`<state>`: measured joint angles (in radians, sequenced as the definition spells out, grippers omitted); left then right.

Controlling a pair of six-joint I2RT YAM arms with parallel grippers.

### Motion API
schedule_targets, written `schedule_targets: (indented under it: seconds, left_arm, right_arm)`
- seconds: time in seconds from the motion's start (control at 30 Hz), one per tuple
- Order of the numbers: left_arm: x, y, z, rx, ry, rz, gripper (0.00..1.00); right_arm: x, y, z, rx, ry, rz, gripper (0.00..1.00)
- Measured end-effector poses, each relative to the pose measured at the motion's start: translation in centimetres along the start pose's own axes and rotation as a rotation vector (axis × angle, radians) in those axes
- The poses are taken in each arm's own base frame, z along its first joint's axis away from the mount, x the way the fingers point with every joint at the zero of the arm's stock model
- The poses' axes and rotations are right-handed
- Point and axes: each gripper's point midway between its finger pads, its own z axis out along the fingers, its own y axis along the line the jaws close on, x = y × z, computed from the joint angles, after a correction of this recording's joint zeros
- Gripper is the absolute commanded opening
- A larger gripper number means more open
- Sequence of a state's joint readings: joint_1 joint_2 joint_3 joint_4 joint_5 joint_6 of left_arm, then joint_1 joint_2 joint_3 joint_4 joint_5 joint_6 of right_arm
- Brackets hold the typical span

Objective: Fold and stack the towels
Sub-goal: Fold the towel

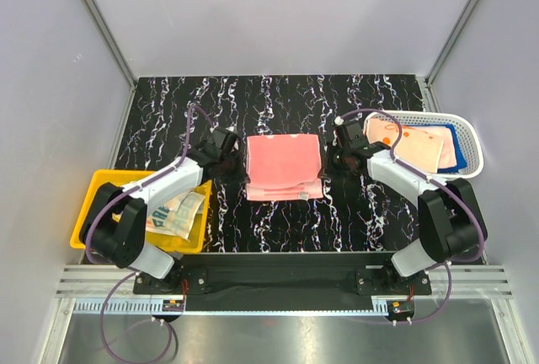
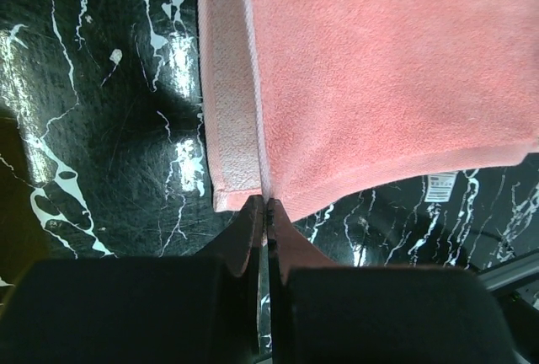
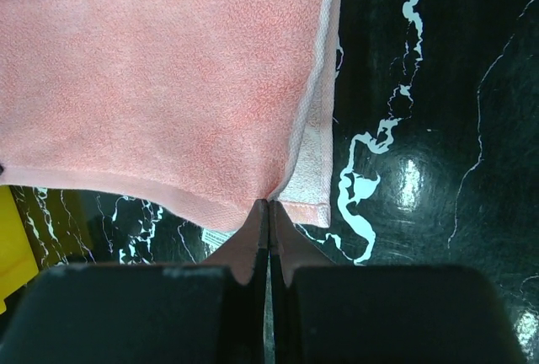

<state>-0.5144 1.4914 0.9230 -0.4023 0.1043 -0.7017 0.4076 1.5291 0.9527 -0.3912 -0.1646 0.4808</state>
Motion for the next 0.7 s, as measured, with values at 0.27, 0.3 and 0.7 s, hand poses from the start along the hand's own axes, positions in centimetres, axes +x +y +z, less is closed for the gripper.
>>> schedule_targets:
  seconds: [0.27, 0.3, 0.7]
  left_arm:
    - [0.1, -0.2, -0.8, 0.022, -0.023, 0.003, 0.00]
    - [0.5, 0.1, -0.7, 0.016, -0.014, 0.002, 0.00]
    - [4.2, 1.8, 1.5, -0.020, 0.069, 0.006, 0.06]
  right_arm:
    - [-0.5, 0.3, -1.2, -0.011, -0.043, 0.003, 0.00]
    - [-0.2, 0.2, -1.1, -0.009, -0.039, 0.007, 0.00]
    - [4.7, -2.2, 1.5, 0.036, 0.072, 0.037, 0.12]
